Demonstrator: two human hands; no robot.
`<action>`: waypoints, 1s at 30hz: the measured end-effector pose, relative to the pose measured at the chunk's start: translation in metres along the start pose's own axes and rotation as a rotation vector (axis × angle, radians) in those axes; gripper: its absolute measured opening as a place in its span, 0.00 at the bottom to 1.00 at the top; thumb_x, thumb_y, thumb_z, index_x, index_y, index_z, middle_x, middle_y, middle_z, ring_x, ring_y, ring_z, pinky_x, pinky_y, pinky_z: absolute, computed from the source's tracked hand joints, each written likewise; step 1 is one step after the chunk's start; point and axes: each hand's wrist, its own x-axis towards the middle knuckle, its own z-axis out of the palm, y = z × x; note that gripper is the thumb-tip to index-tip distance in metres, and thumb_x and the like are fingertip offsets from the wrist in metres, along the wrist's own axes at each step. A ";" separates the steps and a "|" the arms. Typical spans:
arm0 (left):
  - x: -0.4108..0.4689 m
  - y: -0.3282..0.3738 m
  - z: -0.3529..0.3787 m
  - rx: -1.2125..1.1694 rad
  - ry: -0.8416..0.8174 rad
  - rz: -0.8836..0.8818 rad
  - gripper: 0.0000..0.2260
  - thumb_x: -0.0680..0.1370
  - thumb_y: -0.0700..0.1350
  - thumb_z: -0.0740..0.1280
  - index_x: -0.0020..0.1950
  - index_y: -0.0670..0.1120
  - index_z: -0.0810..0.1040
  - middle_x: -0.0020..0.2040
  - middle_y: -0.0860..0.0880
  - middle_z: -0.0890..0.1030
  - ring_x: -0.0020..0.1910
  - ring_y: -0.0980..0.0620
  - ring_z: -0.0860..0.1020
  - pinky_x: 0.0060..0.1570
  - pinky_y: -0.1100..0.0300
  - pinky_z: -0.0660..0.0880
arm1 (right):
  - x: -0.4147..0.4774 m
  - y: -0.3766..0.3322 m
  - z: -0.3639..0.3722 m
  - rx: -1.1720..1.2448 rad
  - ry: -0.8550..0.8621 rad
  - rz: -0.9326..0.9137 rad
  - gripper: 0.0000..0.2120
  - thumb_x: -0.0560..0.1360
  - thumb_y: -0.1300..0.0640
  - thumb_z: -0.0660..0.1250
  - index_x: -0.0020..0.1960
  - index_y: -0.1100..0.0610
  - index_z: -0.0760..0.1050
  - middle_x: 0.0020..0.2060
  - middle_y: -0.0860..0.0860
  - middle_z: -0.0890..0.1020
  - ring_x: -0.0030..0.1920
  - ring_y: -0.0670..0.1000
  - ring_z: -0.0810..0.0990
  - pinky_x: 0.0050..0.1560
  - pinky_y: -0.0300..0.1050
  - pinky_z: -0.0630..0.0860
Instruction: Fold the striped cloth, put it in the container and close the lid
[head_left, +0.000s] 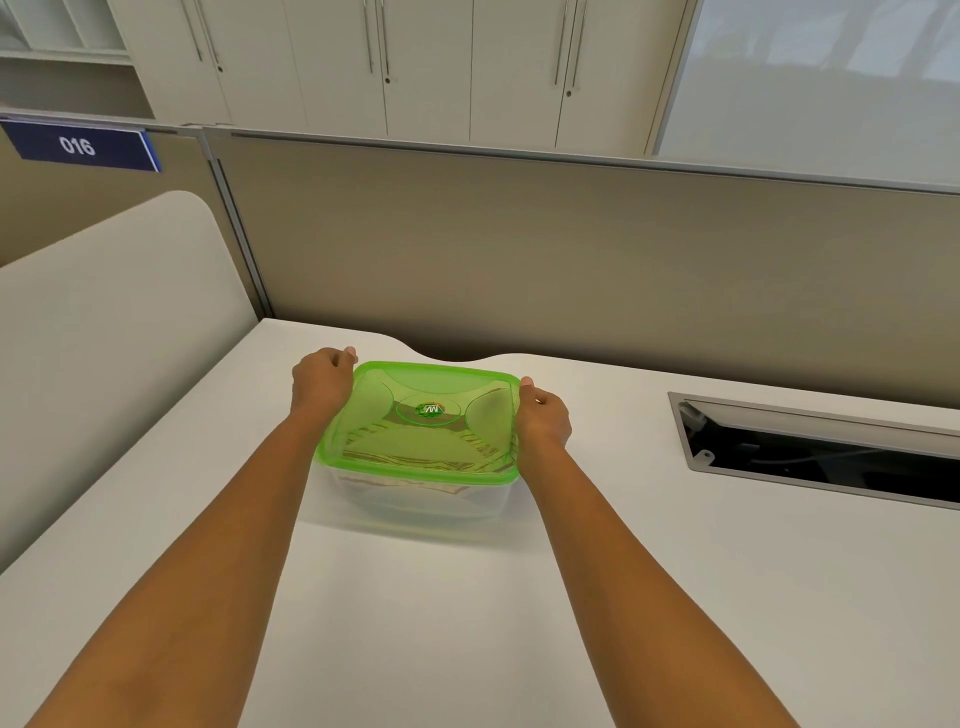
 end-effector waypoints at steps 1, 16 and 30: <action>-0.002 0.000 -0.003 -0.022 0.009 -0.008 0.16 0.80 0.46 0.57 0.56 0.38 0.80 0.57 0.37 0.81 0.59 0.38 0.74 0.57 0.50 0.70 | -0.001 0.001 -0.002 0.004 0.004 0.000 0.19 0.78 0.46 0.60 0.60 0.58 0.76 0.60 0.57 0.79 0.60 0.58 0.76 0.59 0.50 0.72; -0.072 -0.028 -0.037 -0.293 -0.038 -0.228 0.13 0.74 0.36 0.66 0.58 0.37 0.80 0.59 0.38 0.80 0.59 0.40 0.77 0.63 0.50 0.73 | -0.049 0.024 -0.046 0.036 -0.173 0.068 0.18 0.74 0.61 0.66 0.64 0.59 0.74 0.58 0.58 0.79 0.36 0.49 0.76 0.57 0.50 0.78; -0.119 -0.016 -0.039 -0.187 0.118 -0.156 0.10 0.77 0.38 0.62 0.51 0.37 0.82 0.51 0.35 0.83 0.48 0.39 0.76 0.48 0.55 0.72 | -0.087 0.028 -0.066 0.080 -0.205 0.045 0.14 0.75 0.63 0.64 0.60 0.61 0.77 0.49 0.58 0.81 0.43 0.53 0.78 0.53 0.44 0.77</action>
